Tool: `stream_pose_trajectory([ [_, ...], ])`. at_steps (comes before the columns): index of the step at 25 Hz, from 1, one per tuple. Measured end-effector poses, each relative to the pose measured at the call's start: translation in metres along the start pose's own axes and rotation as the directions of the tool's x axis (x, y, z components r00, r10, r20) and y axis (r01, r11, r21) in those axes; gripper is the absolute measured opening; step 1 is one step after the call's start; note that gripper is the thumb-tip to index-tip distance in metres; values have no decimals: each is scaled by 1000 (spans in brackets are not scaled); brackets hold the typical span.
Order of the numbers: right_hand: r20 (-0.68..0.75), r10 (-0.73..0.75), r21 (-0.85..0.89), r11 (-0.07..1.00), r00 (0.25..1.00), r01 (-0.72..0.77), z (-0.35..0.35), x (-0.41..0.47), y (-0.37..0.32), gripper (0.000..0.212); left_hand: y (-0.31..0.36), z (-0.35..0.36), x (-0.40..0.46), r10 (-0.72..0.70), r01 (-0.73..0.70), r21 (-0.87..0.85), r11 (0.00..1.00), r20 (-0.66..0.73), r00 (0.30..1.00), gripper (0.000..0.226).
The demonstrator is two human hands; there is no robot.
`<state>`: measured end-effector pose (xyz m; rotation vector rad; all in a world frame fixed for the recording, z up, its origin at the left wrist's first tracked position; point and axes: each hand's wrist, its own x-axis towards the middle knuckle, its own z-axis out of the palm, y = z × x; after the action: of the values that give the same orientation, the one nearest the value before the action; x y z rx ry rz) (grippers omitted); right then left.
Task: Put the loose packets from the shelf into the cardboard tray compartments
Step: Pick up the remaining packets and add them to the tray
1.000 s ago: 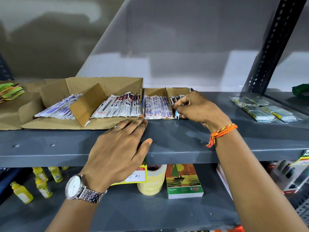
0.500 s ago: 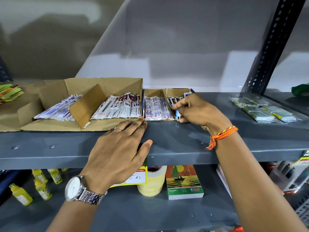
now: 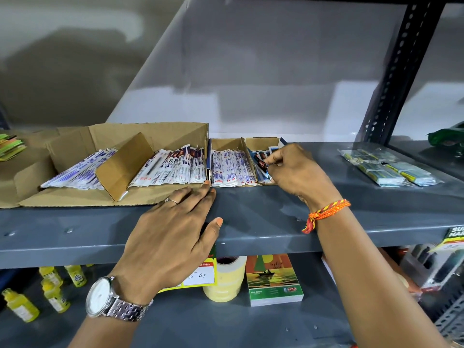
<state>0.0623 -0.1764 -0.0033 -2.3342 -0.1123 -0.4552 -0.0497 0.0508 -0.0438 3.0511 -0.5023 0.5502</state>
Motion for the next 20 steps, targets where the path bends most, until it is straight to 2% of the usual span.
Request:
stream_pose_trajectory([
  [3, -123, -18, 27, 999, 992, 21, -6, -2, -3, 25, 0, 0, -1, -5, 5, -11, 1000, -2, 1000, 75],
  [6, -274, -78, -62, 996, 958, 64, -18, 0, -2, 32, 0, 0, -1, -5, 5, 3, 1000, 2, 1000, 76],
  [8, -326, -81, -84, 995, 942, 57, -27, 2, -2, 31, 0, 0, 0, -3, 3, 15, 1000, 3, 1000, 75],
  [13, -420, -38, -19, 999, 907, 33, -49, 14, -11, 7, 1, -2, -1, 0, -1, 17, 1000, 9, 1000, 74],
  [14, -424, -36, 30, 998, 905, 53, -52, 20, -12, 3, 1, -2, -1, -1, 1, 16, 1000, 10, 1000, 74],
  [16, -326, 35, 346, 934, 945, 85, -57, 35, -12, 14, 1, -1, -1, -4, 4, 19, 1000, 9, 1000, 76],
  [18, -159, 82, 690, 722, 984, 52, -62, 50, -12, 31, 1, 0, -1, -8, 8, 13, 1000, 1, 1000, 77],
  [19, -108, 73, 758, 652, 992, 35, -64, 57, -11, 37, 1, 0, -2, -10, 10, 7, 1000, -2, 1000, 78],
  [20, -86, 63, 773, 634, 994, 26, -66, 64, -11, 41, 1, 0, -2, -10, 10, 3, 1000, -5, 1000, 79],
])
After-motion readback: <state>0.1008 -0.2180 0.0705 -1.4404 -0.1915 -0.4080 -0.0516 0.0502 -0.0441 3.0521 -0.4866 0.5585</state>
